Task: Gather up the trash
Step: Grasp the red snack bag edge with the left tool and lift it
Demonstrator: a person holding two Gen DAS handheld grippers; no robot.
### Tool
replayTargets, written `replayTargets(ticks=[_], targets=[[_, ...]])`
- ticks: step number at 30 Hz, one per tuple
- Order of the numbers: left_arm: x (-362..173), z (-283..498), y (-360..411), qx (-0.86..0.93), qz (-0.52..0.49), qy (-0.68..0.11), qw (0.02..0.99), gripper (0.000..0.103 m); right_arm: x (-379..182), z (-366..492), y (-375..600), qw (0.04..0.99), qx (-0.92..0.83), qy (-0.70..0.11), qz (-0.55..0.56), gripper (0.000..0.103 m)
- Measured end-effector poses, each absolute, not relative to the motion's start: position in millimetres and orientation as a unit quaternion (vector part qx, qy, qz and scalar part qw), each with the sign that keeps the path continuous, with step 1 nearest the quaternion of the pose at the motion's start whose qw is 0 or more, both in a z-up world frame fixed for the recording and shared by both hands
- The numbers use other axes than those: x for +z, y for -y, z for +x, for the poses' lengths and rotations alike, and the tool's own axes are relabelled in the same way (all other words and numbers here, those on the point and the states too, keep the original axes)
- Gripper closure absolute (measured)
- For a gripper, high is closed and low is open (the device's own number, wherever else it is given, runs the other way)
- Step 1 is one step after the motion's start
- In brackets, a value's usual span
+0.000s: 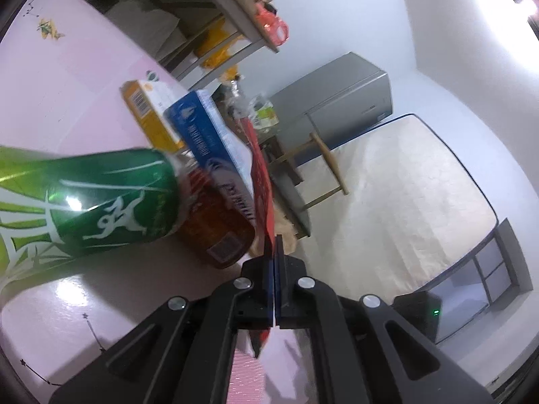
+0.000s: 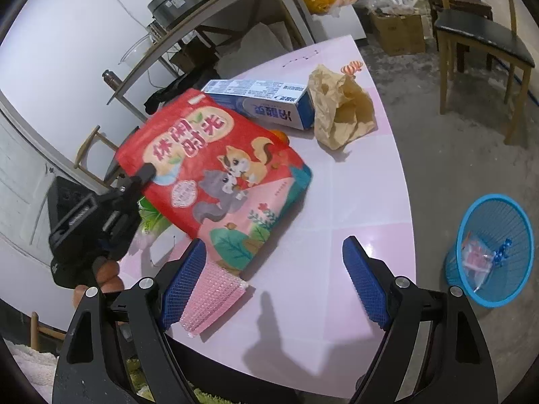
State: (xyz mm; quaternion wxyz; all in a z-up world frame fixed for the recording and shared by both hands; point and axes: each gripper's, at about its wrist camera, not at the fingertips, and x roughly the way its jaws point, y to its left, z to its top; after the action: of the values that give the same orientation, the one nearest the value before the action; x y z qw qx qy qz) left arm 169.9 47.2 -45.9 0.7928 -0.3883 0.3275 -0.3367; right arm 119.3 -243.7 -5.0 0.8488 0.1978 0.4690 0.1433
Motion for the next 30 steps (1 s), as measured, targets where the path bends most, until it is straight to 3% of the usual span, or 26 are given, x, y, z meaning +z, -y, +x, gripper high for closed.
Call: replayTargets(ticks=[30], targets=[[29.4,145.9,-72.6,-0.386,-0.403,-0.214,0.802,0.103,5.8,108.5,220.9,0.862,0.192,-0.451,0.129,0.02]])
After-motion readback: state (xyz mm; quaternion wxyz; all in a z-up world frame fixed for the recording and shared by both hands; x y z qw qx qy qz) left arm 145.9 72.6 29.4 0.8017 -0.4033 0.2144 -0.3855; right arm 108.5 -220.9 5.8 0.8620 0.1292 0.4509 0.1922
